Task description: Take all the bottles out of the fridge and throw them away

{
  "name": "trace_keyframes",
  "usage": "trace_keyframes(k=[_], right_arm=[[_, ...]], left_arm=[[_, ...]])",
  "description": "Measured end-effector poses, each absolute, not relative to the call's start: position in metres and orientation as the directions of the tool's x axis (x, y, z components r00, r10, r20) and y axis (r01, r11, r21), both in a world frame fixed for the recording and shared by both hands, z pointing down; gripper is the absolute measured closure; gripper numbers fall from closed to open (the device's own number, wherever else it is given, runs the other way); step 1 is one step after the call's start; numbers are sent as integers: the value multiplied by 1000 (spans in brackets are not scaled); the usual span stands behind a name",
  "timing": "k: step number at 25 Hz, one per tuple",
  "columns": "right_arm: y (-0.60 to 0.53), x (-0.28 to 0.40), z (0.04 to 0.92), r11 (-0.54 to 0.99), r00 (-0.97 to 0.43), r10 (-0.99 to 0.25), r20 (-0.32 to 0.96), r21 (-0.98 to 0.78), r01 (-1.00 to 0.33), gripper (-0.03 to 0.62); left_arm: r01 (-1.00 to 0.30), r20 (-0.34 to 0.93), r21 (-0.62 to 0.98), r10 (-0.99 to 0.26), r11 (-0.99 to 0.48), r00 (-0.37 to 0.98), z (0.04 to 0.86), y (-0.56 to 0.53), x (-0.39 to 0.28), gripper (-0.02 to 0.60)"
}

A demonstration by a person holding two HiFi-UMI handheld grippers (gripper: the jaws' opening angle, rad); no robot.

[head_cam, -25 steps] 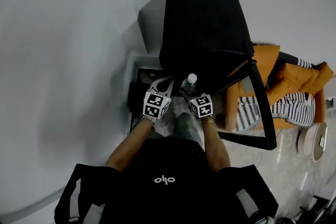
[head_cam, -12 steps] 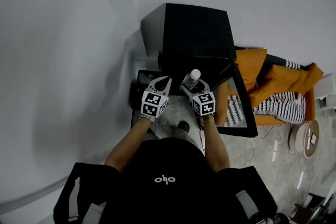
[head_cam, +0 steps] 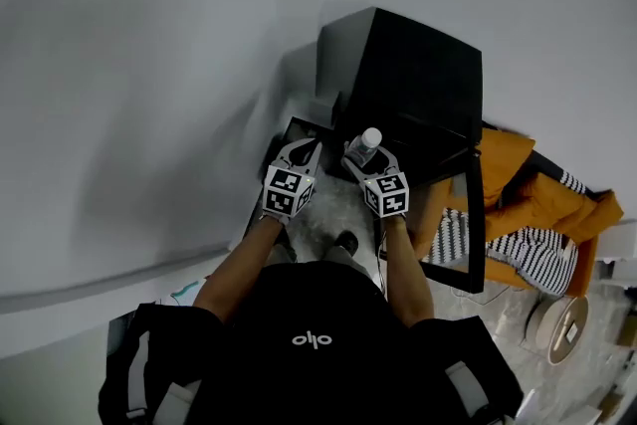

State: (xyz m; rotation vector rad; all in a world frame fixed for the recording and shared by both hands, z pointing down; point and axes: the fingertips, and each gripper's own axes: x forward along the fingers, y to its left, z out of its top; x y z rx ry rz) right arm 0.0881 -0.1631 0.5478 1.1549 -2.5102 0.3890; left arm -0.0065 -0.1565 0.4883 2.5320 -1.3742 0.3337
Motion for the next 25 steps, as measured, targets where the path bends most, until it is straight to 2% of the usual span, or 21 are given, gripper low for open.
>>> trace_keyframes(k=[11,16,25], right_arm=[[-139,-67,542,860,-813,-414,410,-114,-497,269],[-129,-99,543,892,-836,-357,416,-113,-437,269],[-132,-106,549,905,-840,-324,436,-115,-409,269]], left_arm=[[-975,332,97,-917,-200,221,488,-104,-150,575],[-985,333,105,-929,-135,163,491,-90,-178,575],[-987,333,119,-932,-108,142,495,-91,-182,575]])
